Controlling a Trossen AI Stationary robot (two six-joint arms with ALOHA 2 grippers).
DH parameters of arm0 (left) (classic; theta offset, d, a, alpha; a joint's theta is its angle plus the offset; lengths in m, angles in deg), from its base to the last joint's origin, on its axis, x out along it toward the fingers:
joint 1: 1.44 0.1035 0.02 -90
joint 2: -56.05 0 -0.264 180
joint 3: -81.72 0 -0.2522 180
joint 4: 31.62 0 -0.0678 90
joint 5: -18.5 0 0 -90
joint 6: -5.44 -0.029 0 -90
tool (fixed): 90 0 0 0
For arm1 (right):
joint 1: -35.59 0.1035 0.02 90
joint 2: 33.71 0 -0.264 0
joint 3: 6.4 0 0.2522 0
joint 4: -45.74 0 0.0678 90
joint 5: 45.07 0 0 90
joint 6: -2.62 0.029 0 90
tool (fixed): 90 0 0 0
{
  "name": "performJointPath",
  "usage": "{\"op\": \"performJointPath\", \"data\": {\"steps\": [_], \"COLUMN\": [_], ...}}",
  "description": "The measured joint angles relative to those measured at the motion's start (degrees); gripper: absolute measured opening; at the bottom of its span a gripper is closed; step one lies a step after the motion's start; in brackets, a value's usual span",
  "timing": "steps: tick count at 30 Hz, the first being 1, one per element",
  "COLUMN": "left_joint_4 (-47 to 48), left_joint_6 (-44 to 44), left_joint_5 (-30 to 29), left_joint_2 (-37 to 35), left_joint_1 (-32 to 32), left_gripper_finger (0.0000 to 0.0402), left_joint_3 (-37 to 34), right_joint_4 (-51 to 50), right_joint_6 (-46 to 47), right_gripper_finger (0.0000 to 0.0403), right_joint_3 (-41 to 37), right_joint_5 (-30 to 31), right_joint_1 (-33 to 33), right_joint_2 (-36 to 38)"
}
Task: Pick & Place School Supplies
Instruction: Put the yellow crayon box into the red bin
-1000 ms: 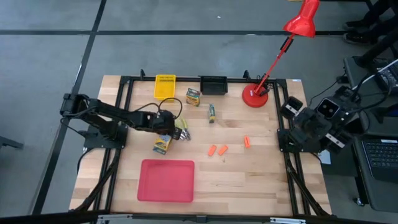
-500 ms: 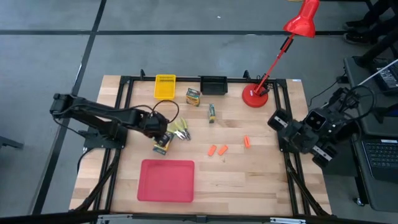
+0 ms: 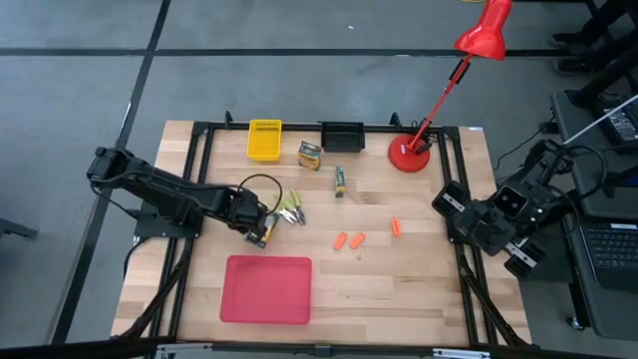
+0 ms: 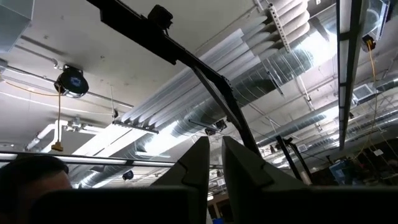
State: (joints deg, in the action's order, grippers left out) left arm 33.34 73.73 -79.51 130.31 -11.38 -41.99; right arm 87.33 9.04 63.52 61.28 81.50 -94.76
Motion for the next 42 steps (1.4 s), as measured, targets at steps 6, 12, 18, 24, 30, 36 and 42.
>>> {"op": "performJointPath", "data": {"steps": [6,12,18,24,30,36,42], "left_joint_4": [0.1,-6.9,-20.2,-28.7,-39.8,-48.3,-50.3], "left_joint_6": [-1.4,-3.0,-2.5,-2.1,-1.2,-1.7,-2.5], "left_joint_5": [2.1,6.5,8.1,8.1,7.5,10.5,9.6], "left_joint_2": [4.5,9.9,12.0,13.3,16.3,16.4,11.7], "left_joint_1": [0.4,0.4,1.2,4.5,8.3,9.5,6.5], "left_gripper_finger": [0.0002,0.0003,0.0003,0.0003,0.0003,0.0004,0.0023], "left_joint_3": [0.0,0.0,0.0,0.0,0.0,0.0,1.0], "right_joint_4": [0.9,1.8,1.8,2.6,2.7,2.7,2.6], "right_joint_6": [-2.4,-5.2,-7.4,-10.0,-10.4,-10.5,-10.7], "right_gripper_finger": [0.0048,0.0048,0.0048,0.0048,0.0048,0.0048,0.0048], "right_joint_3": [0.0,0.0,0.0,0.0,0.0,0.0,0.0], "right_joint_5": [1.3,3.0,6.1,7.4,7.4,7.4,8.1], "right_joint_1": [2.3,4.9,7.7,9.3,9.4,9.4,9.4], "right_joint_2": [0.0,0.0,0.0,-0.1,-0.1,-0.1,-1.1]}}
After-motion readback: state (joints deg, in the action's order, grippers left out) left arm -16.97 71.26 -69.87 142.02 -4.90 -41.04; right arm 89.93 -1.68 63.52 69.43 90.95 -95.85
